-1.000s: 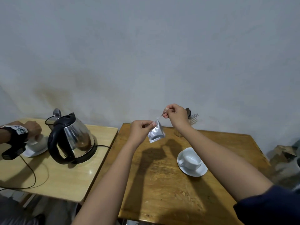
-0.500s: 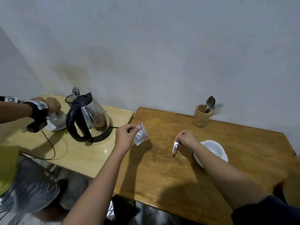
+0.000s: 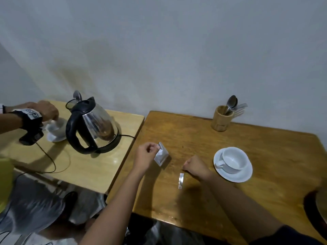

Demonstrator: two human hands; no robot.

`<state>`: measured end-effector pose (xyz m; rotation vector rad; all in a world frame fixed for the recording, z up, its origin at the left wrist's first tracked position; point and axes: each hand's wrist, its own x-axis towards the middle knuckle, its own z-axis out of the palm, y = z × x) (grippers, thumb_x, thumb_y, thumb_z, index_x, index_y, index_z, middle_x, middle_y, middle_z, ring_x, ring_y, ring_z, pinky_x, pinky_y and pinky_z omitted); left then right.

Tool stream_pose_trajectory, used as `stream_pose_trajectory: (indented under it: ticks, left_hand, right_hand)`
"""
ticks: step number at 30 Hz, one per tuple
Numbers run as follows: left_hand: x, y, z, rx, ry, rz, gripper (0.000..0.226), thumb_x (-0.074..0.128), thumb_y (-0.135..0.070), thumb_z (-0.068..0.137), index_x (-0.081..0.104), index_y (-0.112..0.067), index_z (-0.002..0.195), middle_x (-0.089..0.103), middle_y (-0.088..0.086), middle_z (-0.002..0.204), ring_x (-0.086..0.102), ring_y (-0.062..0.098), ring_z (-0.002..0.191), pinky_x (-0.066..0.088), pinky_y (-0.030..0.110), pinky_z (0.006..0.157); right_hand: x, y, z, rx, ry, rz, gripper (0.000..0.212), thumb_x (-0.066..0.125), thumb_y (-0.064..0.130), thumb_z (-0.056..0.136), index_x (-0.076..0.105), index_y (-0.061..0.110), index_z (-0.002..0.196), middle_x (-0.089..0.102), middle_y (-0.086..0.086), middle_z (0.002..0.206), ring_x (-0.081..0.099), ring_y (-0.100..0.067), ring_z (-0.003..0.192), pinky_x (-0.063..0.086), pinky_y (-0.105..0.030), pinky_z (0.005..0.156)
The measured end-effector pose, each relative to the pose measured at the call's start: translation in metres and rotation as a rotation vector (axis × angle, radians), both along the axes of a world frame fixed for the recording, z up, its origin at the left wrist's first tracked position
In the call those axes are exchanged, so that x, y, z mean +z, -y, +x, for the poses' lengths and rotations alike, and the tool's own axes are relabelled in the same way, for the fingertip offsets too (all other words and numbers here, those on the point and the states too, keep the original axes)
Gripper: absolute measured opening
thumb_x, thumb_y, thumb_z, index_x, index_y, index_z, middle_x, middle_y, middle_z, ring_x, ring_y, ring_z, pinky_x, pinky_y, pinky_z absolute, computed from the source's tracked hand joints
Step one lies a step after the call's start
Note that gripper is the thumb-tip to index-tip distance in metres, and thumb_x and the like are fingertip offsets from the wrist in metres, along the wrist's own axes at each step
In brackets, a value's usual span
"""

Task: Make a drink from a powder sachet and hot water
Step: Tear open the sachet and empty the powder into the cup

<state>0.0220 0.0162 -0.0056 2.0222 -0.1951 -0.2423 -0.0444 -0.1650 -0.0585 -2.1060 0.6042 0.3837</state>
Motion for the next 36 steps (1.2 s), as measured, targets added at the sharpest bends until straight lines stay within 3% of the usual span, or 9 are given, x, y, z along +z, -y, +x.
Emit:
stream_pose_trajectory:
  ticks: [6,8,11,15,19,24,30,34,36]
  left_hand:
    - [0.015,0.07,0.003,-0.119,-0.017,-0.118,0.002,0.063,-0.007,0.084,0.065,-0.008,0.084,0.055,-0.001,0.067,0.049,0.009,0.066,0.041,0.007,0.055]
    - [0.023,0.099,0.0,-0.158,-0.032,-0.154,0.002,0.064,-0.007,0.083,0.063,-0.009,0.082,0.053,-0.002,0.064,0.047,0.008,0.062,0.04,0.008,0.055]
    - [0.032,0.138,-0.008,-0.219,-0.063,-0.192,0.007,0.065,-0.006,0.081,0.06,-0.01,0.083,0.052,-0.003,0.061,0.047,0.007,0.06,0.041,0.014,0.059]
    - [0.037,0.178,-0.021,-0.302,-0.12,-0.223,0.015,0.067,-0.002,0.079,0.057,-0.009,0.089,0.054,-0.001,0.063,0.05,0.009,0.061,0.043,0.021,0.063]
    - [0.039,0.206,-0.032,-0.429,-0.172,-0.184,0.025,0.068,-0.001,0.078,0.051,-0.01,0.095,0.054,0.001,0.067,0.054,0.015,0.064,0.046,0.025,0.062]
    - [0.037,0.234,-0.042,-0.581,-0.173,-0.026,0.035,0.072,-0.004,0.076,0.054,-0.011,0.105,0.05,-0.003,0.069,0.051,0.009,0.065,0.043,0.019,0.064]
    - [0.029,0.255,-0.043,-0.734,-0.082,0.123,0.023,0.065,-0.006,0.083,0.065,-0.004,0.106,0.059,0.0,0.079,0.056,0.012,0.073,0.043,0.016,0.064]
    - [0.02,0.264,-0.044,-0.731,0.015,0.227,0.015,0.066,-0.011,0.082,0.068,-0.008,0.096,0.059,0.001,0.078,0.053,0.015,0.074,0.038,0.019,0.058]
    - [0.013,0.264,-0.044,-0.722,0.037,0.258,0.015,0.066,-0.015,0.082,0.068,-0.008,0.095,0.062,0.004,0.081,0.054,0.016,0.075,0.038,0.021,0.057]
  right_hand:
    - [0.044,0.036,-0.009,-0.278,0.149,0.56,0.029,0.053,0.036,0.091,0.064,0.012,0.104,0.067,0.0,0.084,0.064,-0.015,0.08,0.053,-0.026,0.069]
    - [0.061,0.053,-0.018,-0.338,0.194,0.637,0.025,0.056,0.032,0.091,0.062,0.01,0.102,0.067,-0.002,0.084,0.066,-0.013,0.079,0.055,-0.024,0.072]
    - [0.076,0.075,-0.034,-0.424,0.283,0.702,0.012,0.061,0.02,0.088,0.057,0.009,0.088,0.064,-0.005,0.081,0.064,-0.002,0.059,0.052,-0.012,0.056]
    - [0.086,0.103,-0.058,-0.548,0.383,0.601,0.012,0.061,0.013,0.088,0.055,0.007,0.08,0.056,-0.006,0.068,0.051,0.0,0.039,0.04,-0.01,0.038]
    - [0.084,0.13,-0.079,-0.666,0.422,0.689,0.007,0.059,0.008,0.088,0.058,0.004,0.095,0.061,-0.006,0.08,0.061,-0.011,0.069,0.055,-0.014,0.053]
    - [0.075,0.154,-0.1,-0.711,0.371,0.713,0.006,0.054,0.004,0.09,0.059,0.004,0.095,0.058,-0.005,0.079,0.058,-0.012,0.073,0.054,-0.012,0.054]
    - [0.065,0.167,-0.11,-0.712,0.338,0.506,0.012,0.055,0.005,0.091,0.057,0.011,0.081,0.058,-0.005,0.079,0.058,-0.012,0.067,0.053,-0.01,0.051]
    - [0.058,0.173,-0.108,-0.656,0.351,0.246,0.001,0.06,0.008,0.088,0.061,0.009,0.088,0.062,-0.012,0.088,0.062,-0.018,0.076,0.056,-0.015,0.055]
    - [0.053,0.172,-0.105,-0.625,0.36,0.145,0.002,0.062,0.009,0.087,0.06,0.011,0.086,0.059,-0.006,0.078,0.06,-0.015,0.073,0.057,-0.019,0.058]
